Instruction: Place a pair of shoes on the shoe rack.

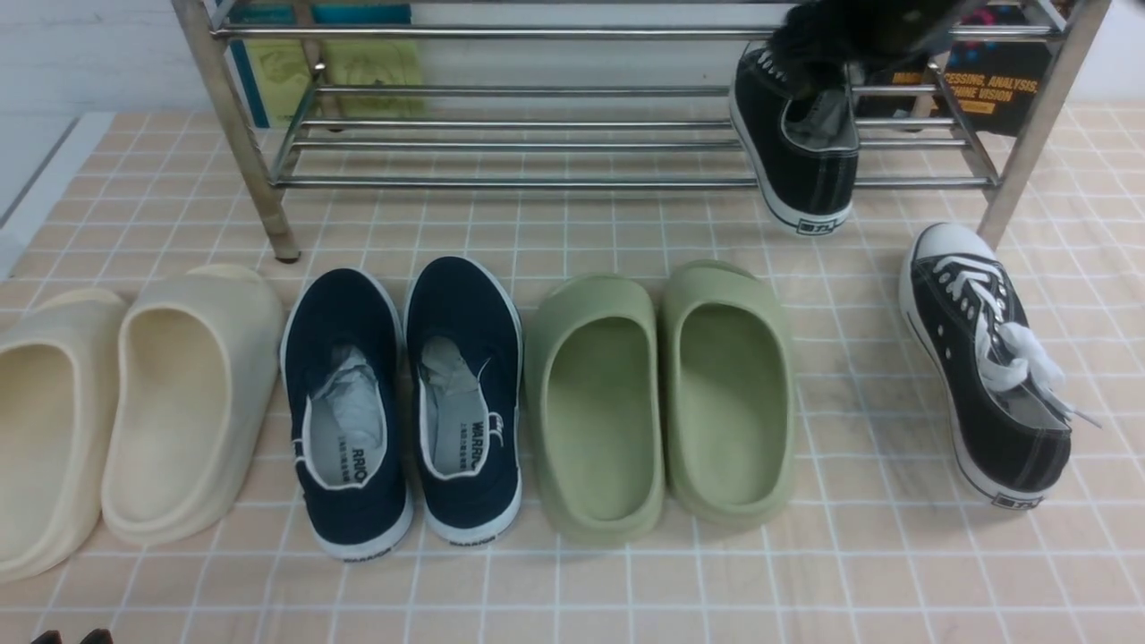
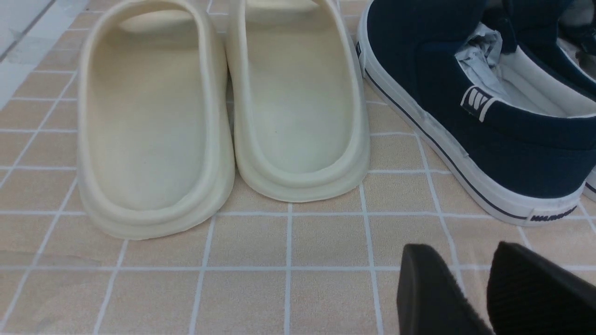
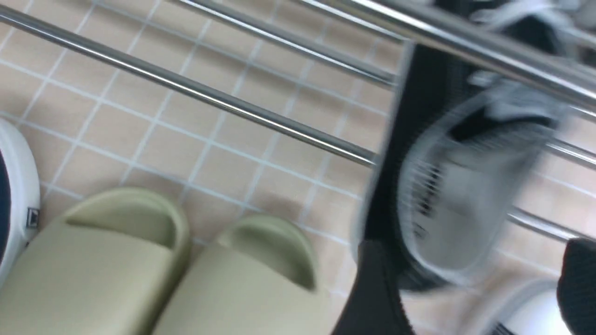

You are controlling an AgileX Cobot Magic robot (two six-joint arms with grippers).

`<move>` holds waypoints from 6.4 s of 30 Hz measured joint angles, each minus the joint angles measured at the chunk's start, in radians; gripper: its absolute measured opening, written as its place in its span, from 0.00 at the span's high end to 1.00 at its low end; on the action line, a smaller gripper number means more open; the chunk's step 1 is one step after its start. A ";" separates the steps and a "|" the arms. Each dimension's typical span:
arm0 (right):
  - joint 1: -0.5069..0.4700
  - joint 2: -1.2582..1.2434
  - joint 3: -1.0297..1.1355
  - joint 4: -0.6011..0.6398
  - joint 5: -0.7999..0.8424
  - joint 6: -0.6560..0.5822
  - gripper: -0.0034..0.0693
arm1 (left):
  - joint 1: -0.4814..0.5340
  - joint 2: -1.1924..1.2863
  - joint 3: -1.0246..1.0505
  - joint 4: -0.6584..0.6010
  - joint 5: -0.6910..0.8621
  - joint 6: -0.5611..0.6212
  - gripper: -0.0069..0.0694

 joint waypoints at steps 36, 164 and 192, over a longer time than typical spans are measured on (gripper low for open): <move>-0.074 -0.279 0.678 -0.092 -0.283 0.197 0.92 | 0.000 0.000 0.000 0.000 0.000 0.000 0.59; -0.074 -1.923 2.031 -0.125 -1.289 0.168 0.93 | 0.000 -0.001 0.000 0.000 0.000 0.006 0.59; -0.223 -1.930 2.030 0.131 -0.638 -0.014 0.93 | 0.000 -0.001 0.000 0.000 0.001 0.006 0.59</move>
